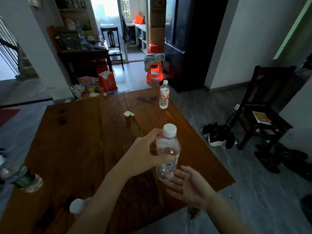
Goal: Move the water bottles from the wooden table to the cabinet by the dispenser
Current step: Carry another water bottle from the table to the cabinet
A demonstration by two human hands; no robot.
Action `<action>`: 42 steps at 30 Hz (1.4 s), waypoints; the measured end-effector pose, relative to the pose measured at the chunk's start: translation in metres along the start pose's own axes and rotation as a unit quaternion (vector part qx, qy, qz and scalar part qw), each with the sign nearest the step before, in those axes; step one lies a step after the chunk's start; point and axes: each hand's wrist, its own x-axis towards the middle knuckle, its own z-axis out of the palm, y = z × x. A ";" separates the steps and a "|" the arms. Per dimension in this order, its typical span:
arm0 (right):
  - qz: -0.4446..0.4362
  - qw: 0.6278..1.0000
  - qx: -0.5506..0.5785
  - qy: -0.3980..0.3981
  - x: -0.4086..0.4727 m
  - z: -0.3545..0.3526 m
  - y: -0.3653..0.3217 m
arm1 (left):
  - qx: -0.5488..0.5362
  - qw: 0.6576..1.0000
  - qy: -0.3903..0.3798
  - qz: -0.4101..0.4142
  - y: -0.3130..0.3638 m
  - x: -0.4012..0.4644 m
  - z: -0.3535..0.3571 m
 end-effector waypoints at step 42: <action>0.435 0.644 -0.474 -0.414 -0.156 0.153 0.291 | 0.125 0.543 0.704 -0.441 0.265 -0.437 0.175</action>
